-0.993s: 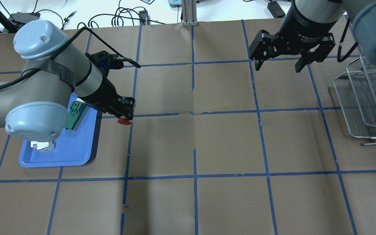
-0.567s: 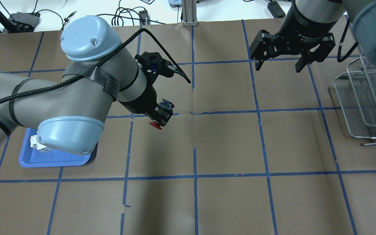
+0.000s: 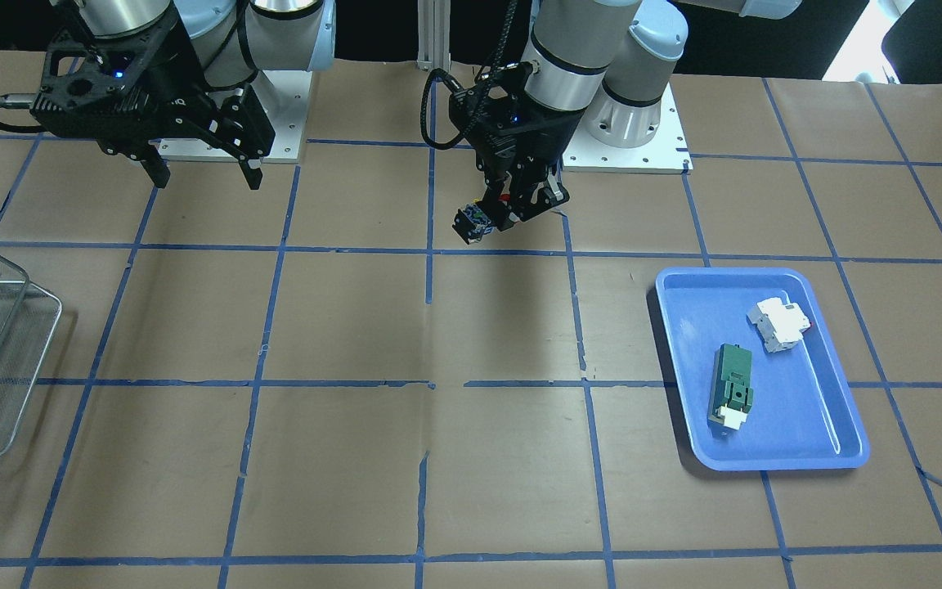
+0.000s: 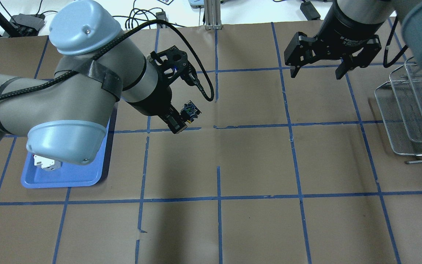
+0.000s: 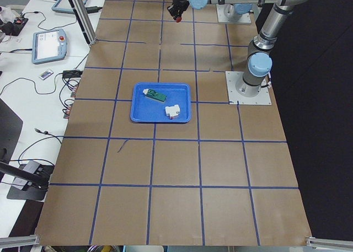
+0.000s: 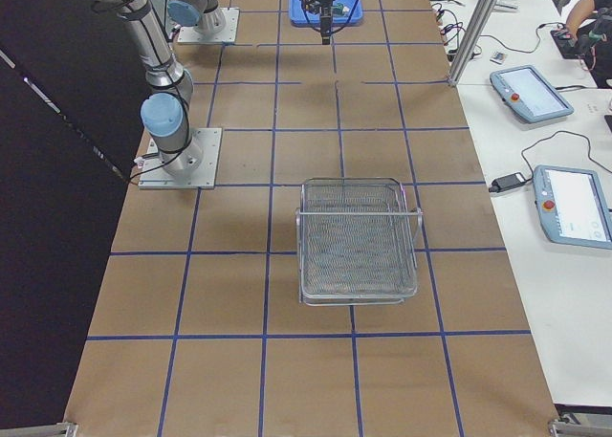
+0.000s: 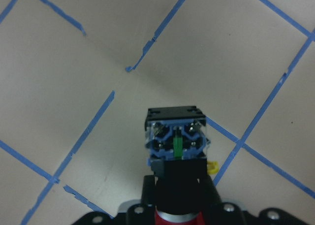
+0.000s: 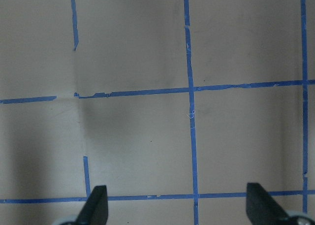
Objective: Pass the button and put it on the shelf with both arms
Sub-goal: 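Lift the push button with the left gripper toward the table center, then move the right gripper toward the push button held by the left gripper, then close the right gripper on the push button beside the left gripper, then pull the push button away with the right gripper while the left gripper opens, then carry the button into the mesh basket with the right gripper while the left retracts, then open the right gripper to release the push button in the basket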
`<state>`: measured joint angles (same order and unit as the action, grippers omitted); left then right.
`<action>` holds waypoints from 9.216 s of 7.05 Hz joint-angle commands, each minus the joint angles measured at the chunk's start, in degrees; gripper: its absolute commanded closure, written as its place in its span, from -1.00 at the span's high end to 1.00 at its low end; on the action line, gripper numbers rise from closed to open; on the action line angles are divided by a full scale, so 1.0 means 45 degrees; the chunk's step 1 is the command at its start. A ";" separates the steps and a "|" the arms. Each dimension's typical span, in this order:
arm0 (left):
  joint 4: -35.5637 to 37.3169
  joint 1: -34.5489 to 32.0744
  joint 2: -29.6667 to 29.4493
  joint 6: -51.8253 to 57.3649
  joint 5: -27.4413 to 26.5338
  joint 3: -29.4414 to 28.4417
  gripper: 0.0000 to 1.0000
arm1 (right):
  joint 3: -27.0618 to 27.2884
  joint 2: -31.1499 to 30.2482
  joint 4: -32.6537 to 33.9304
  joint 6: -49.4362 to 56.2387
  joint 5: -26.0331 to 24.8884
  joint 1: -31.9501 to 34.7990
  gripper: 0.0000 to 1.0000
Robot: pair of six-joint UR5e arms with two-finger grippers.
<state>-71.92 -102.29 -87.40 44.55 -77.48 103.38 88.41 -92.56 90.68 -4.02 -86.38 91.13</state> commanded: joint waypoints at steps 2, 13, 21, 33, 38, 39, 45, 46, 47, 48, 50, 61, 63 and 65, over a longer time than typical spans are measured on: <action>0.0200 0.0115 0.0029 0.1620 0.0927 0.0071 -0.92 | 0.0059 0.0100 -0.0924 0.0756 0.1293 -0.2097 1.00; 0.0905 -0.0491 -0.0168 0.1019 0.1417 0.0073 -0.92 | 0.2011 0.2440 -0.2436 0.0716 1.1374 -0.1247 1.00; 0.0925 -0.0491 -0.0129 0.1038 0.1456 0.0190 -0.92 | 0.2363 0.2542 -0.2437 0.4954 1.1871 -0.0370 1.00; 0.1296 -0.0589 -0.0168 0.0901 0.1456 0.0209 -0.89 | 0.2618 0.2269 -0.2886 0.6108 1.2301 -0.0192 -0.03; 0.1567 -0.0589 -0.0168 0.0648 0.1436 0.0209 -0.29 | 0.2482 0.2075 -0.2866 0.6128 1.2477 -0.0192 -0.62; 0.1685 -0.0589 -0.0188 0.0686 0.1455 0.0229 0.95 | 0.2462 0.2035 -0.2885 0.6128 1.2477 -0.0211 -0.62; 0.1531 -0.0433 0.0084 0.0706 0.1339 0.0093 1.00 | 0.1685 0.1937 -0.2730 0.5933 1.0810 -0.1143 -0.61; 0.1414 -0.0200 0.0260 0.0706 0.1338 0.0092 1.00 | 0.1255 0.1937 -0.2749 0.5952 0.9715 -0.2096 -0.61; 0.1297 0.0169 0.0435 0.0706 0.1338 0.0112 1.00 | 0.1116 0.1937 -0.2710 0.6184 0.8234 -0.3131 -0.61; 0.0580 0.0676 0.0766 0.0706 0.1338 0.0054 1.00 | 0.1037 0.1956 -0.2284 0.6457 0.6537 -0.4166 -0.61; -0.1042 0.1459 0.1256 0.0300 0.1280 0.0014 1.00 | 0.0417 0.1936 -0.0780 0.6596 0.2498 -0.5870 -0.61; -0.4407 0.2791 0.0143 -0.8513 -0.2583 -0.2214 1.00 | 0.1229 0.2775 0.4380 0.8178 -0.0687 -0.9018 -0.38; -0.4564 0.2908 0.0048 -0.8667 -0.3389 -0.2250 1.00 | 0.1407 0.2893 0.4594 0.8198 -0.0706 -0.9410 -0.15; -0.4466 0.3005 -0.0322 -0.8786 -0.2999 -0.2757 1.00 | 0.1388 0.2894 0.4575 0.8179 -0.0687 -0.9411 0.48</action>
<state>-92.09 -89.00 -87.86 5.39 -91.72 92.22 94.67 -79.51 111.23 32.81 -89.49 48.83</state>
